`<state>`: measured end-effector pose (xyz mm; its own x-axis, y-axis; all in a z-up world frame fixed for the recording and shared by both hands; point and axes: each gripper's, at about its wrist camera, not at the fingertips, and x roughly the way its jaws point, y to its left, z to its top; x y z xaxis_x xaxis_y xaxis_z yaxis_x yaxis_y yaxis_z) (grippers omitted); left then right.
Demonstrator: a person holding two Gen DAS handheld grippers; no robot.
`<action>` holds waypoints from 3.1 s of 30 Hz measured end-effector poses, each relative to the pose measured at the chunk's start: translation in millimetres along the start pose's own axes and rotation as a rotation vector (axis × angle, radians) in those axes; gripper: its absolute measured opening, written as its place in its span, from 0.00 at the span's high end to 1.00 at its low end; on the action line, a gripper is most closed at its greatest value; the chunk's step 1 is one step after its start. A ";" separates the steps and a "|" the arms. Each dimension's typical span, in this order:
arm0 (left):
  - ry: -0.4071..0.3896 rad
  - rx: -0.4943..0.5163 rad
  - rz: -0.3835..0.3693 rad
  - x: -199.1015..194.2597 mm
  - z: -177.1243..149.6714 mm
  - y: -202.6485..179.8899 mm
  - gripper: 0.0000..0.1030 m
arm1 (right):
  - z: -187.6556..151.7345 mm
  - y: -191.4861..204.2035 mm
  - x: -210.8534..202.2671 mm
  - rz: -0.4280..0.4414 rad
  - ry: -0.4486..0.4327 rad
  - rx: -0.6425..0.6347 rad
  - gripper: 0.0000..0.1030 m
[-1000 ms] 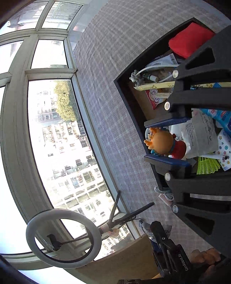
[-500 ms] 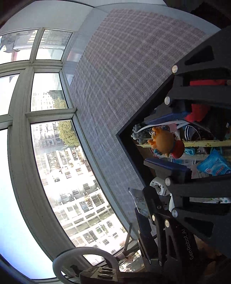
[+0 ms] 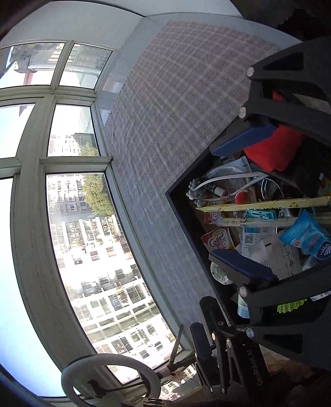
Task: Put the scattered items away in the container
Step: 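Carry the snack sachet and toy over the tray and release them, then grasp the pink lotion bottle with the left gripper while the right grasps the white cable, then carry the lotion bottle and white cable into the tray and release them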
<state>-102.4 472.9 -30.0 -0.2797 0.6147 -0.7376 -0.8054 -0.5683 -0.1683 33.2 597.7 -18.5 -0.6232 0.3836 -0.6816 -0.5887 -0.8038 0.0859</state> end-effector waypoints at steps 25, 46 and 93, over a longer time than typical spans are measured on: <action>0.022 -0.194 0.256 -95.9 -134.9 215.8 0.40 | -40.8 209.8 28.1 0.445 0.187 -0.241 0.34; 0.136 0.204 0.047 25.5 -144.7 197.5 0.52 | -95.2 256.9 123.4 0.416 0.384 -0.185 0.59; 0.026 0.031 0.032 -43.6 -165.8 238.2 0.82 | -85.9 286.2 92.1 0.453 0.319 -0.215 0.86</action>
<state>-195.4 220.1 -146.4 -0.2922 0.5820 -0.7589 -0.8122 -0.5700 -0.1243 -148.5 363.9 -119.1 -0.5827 -0.1478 -0.7991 -0.1619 -0.9425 0.2924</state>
